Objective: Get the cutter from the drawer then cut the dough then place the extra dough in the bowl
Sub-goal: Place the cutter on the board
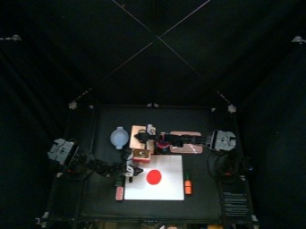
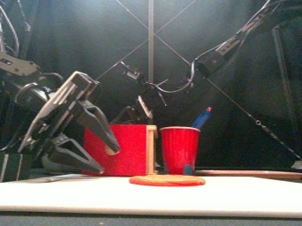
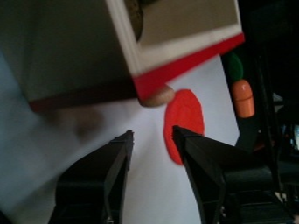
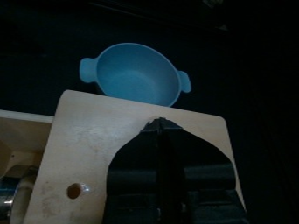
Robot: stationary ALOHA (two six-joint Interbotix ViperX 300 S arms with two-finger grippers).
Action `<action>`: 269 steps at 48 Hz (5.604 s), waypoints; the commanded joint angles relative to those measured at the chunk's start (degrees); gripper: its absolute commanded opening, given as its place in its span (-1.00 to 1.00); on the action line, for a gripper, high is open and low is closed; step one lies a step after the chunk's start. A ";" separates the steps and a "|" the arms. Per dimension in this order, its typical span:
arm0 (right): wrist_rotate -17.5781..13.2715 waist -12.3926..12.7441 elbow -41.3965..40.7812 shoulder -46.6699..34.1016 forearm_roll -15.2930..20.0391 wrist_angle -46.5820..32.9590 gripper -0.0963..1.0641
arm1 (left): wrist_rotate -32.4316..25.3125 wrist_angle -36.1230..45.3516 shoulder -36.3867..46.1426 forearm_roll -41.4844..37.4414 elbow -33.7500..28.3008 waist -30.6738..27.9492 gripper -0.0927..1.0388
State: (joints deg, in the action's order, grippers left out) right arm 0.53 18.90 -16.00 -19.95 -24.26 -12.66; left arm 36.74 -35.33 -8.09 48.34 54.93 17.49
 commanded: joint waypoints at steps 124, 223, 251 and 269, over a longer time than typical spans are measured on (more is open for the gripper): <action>-1.32 -11.78 2.20 8.17 19.78 29.44 0.39 | -38.32 -11.34 38.50 -37.44 18.63 -25.66 0.62; -1.05 -12.04 6.06 3.87 11.60 34.10 0.36 | -38.06 -11.25 38.50 -37.18 19.51 -25.31 0.62; -1.05 -13.89 7.47 6.42 9.84 35.16 0.05 | -38.23 -11.25 38.50 -35.33 20.21 -25.75 0.62; -1.14 -15.03 7.91 12.57 7.56 37.09 0.04 | -38.23 -11.34 38.50 -34.63 20.21 -26.72 0.62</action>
State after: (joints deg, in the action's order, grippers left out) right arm -0.53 4.13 -9.40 -11.43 -15.82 24.26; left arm -1.41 -46.05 30.32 13.45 75.76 -8.88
